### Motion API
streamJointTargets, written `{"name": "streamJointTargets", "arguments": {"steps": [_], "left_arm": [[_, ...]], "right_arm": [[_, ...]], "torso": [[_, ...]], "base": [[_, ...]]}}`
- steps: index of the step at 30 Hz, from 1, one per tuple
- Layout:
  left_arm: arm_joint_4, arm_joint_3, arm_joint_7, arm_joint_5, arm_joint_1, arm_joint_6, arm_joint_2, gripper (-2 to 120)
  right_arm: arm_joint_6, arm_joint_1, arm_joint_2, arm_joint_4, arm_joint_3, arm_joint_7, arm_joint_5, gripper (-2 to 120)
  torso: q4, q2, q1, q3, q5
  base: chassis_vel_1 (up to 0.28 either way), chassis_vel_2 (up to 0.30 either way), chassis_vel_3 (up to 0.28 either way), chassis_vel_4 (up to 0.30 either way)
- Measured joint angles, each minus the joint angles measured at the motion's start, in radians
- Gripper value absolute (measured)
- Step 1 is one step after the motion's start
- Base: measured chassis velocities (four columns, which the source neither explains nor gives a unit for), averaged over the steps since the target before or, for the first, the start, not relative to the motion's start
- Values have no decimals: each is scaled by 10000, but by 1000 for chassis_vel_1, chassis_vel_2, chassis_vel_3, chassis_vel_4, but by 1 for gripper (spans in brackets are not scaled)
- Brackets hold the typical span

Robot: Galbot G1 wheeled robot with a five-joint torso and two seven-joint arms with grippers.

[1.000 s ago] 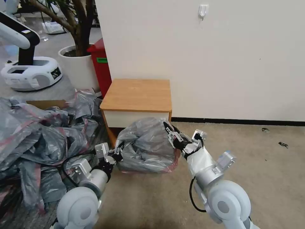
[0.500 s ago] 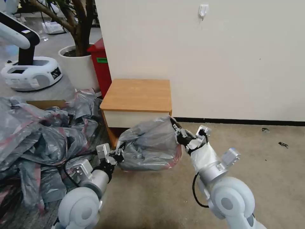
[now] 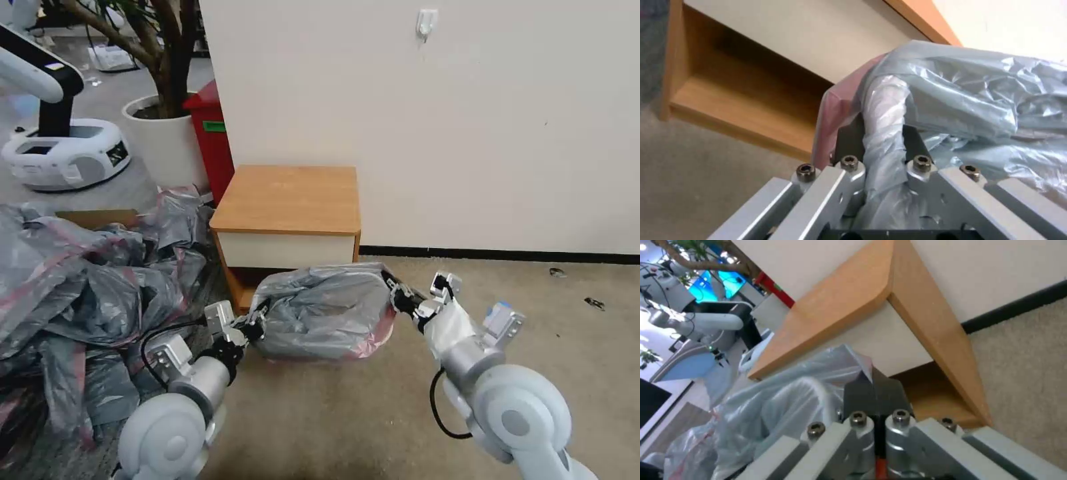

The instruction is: Pick up the garbage bag from the table and place it over the trash can.

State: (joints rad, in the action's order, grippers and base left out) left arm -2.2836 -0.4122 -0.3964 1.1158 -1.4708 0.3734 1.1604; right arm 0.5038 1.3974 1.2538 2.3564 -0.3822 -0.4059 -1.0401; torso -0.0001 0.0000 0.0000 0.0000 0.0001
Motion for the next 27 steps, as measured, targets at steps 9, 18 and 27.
{"name": "streamJointTargets", "arguments": {"steps": [9,18,27], "left_arm": [[201,-282,-609,1793,398,250,52,6],[203,-597,-375,2307,391,626,-114,6],[108,-607,-233,2316,266,697,-130,6]], "right_arm": [[-485,463,295,2,162,536,698,0],[-1452,177,153,-1379,51,3068,2295,0],[-2134,-120,-28,-2356,11,3985,3015,0]], "torso": [[0,0,1,0,-2],[2,0,0,0,1],[1,-1,0,0,-1]], "base": [[0,0,0,0],[0,0,0,0],[0,0,0,0]]}}
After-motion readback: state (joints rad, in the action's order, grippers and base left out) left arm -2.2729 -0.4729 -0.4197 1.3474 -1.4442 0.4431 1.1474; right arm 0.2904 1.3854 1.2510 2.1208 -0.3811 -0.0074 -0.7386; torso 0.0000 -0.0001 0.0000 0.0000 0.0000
